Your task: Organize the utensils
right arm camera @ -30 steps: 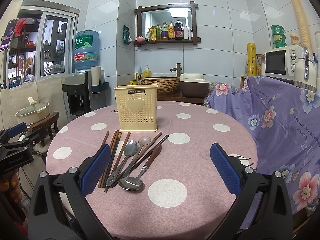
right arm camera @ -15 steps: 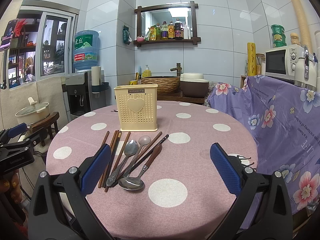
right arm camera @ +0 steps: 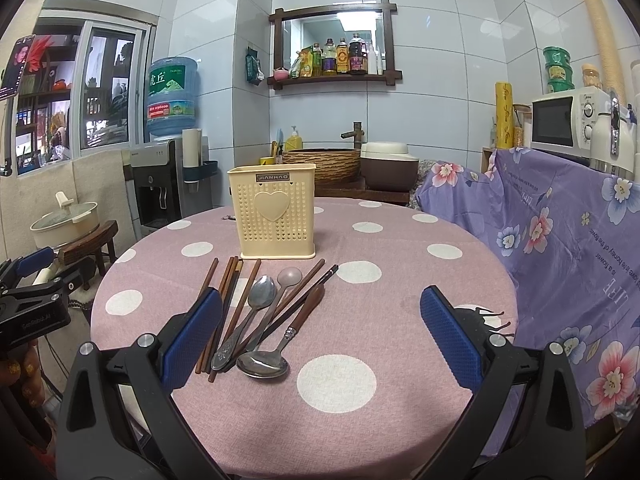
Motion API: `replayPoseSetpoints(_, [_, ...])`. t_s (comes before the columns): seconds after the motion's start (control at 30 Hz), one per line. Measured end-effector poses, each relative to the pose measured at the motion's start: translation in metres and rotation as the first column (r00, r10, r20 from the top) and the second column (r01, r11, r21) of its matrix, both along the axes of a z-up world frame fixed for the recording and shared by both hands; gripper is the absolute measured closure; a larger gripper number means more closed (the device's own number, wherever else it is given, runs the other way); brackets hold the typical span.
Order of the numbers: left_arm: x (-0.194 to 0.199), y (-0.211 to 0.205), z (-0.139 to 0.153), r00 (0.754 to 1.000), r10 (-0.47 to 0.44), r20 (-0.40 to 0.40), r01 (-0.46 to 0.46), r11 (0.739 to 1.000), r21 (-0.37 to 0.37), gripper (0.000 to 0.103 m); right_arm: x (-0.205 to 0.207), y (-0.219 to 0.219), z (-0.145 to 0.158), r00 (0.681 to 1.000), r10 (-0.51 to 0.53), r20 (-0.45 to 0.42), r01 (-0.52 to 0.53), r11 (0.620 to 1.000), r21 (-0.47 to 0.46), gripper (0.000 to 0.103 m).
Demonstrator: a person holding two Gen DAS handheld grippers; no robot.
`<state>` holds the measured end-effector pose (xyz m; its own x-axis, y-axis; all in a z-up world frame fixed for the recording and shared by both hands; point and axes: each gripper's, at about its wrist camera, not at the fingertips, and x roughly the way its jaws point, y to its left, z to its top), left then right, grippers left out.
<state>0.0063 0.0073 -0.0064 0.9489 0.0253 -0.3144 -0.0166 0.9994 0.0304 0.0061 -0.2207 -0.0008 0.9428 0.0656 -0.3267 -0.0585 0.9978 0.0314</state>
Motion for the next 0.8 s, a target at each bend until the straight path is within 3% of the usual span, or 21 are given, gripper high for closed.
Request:
replayPoseSetpoints(0.4, [0.008,0.000,-0.005,0.999,-0.009,-0.031,0.009,1.000,-0.002,0.005,0.011,-0.001,-0.005,0.999,-0.004,-0.044,0.004,1.000,0.001,0.005])
replayPoseSetpoints(0.73, [0.057,0.009,-0.023,0.968,-0.051,-0.244,0.046,0.999,-0.028,0.006,0.064,-0.006,-0.022,0.975,0.026,-0.219,-0.031,0.999,-0.018,0.005])
replayPoseSetpoints(0.8, [0.067,0.009,-0.023,0.961,-0.067,-0.268,0.061,0.998,-0.030,0.013,0.080,-0.006,-0.023,0.968,0.028,-0.250,-0.030,1.000,-0.005,0.005])
